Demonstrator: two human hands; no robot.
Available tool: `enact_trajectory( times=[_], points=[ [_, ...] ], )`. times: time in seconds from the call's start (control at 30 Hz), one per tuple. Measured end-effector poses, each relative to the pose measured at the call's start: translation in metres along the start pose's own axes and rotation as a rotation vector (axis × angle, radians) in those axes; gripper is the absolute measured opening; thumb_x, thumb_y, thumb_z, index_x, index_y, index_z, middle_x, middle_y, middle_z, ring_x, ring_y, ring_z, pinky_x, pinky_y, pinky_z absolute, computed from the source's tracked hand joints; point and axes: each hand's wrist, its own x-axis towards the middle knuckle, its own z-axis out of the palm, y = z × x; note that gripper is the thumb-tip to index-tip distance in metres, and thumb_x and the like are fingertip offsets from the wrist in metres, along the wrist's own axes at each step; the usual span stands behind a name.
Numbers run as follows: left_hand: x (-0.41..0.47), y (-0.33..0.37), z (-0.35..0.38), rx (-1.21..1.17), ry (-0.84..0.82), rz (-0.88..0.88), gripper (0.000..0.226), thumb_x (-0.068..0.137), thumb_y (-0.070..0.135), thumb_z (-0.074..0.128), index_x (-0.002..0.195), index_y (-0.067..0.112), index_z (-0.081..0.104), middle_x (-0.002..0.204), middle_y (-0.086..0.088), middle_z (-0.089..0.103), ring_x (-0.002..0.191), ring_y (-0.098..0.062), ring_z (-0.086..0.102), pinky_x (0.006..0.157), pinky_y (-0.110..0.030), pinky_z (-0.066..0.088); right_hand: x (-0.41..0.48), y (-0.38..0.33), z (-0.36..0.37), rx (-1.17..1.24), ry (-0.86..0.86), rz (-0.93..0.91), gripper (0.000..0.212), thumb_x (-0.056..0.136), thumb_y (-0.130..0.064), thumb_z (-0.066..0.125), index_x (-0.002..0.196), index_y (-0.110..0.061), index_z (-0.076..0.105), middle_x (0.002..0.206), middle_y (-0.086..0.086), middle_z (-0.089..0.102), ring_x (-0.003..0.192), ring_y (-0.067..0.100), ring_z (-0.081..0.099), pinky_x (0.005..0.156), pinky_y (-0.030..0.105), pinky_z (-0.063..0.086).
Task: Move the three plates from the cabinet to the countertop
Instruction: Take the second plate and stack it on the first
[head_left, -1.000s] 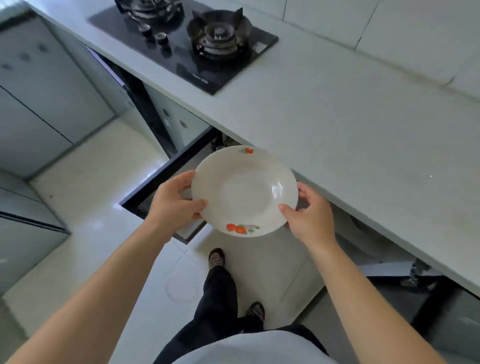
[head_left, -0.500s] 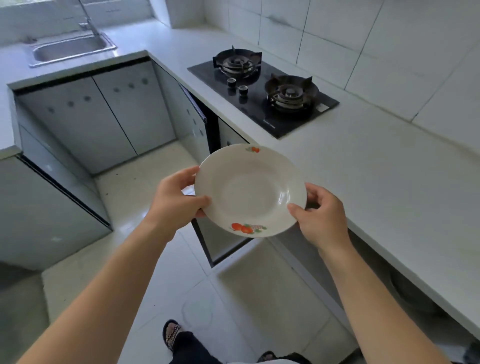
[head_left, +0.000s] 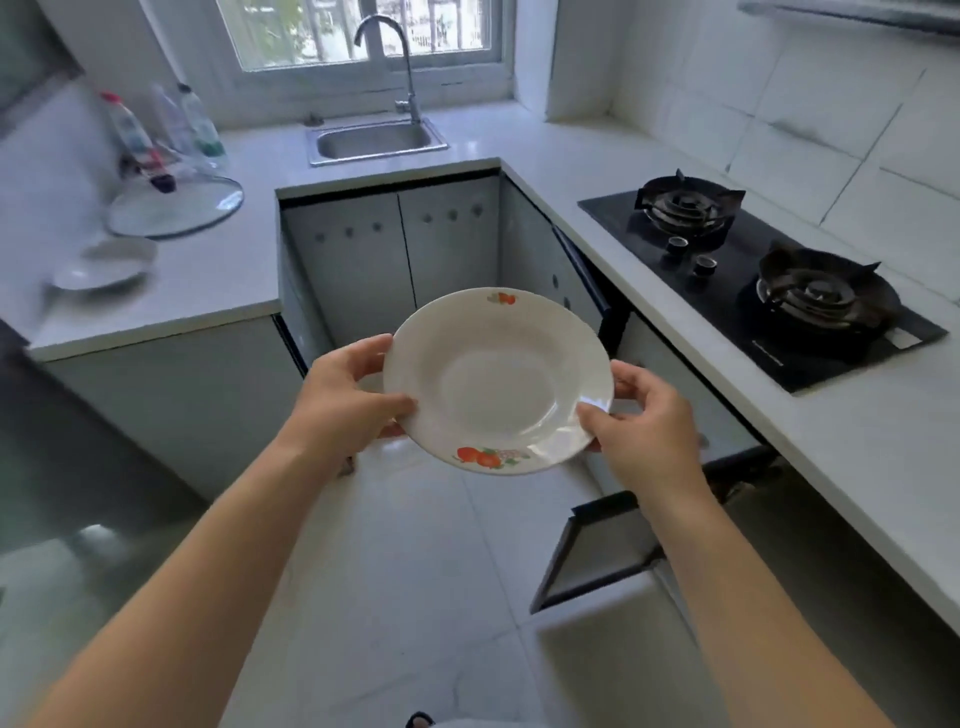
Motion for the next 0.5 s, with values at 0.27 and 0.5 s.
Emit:
enact_trajectory(
  times=[0.27,0.5],
  points=[
    [0.042,-0.013,-0.093,-0.022,0.120,-0.027,0.057,0.074,-0.013,0.066,0.115,0.026,0.056,0.096,0.014,0.061,0.081,-0.016,0.064,0.054,-0.021,0.058,0.030,-0.022,0.104,0.048,-0.150,0.006,0.049,0.080,-0.001,0.066,0.126,-0.012,0.053,0.109,0.001,0.060,0.073,0.015,0.069,0.058,0.022,0.058],
    [0.097,-0.026,-0.116,0.002,0.176,-0.076,0.054,0.074,-0.010,0.066,0.114,0.026,0.057,0.099,0.017,0.061,0.080,-0.009,0.064,0.057,-0.020,0.058,0.087,-0.028,0.151,0.027,-0.220,0.013,0.047,0.080,0.000,0.065,0.124,-0.012,0.053,0.108,0.004,0.060,0.071,0.020,0.069,0.054,0.020,0.056]
  ],
)
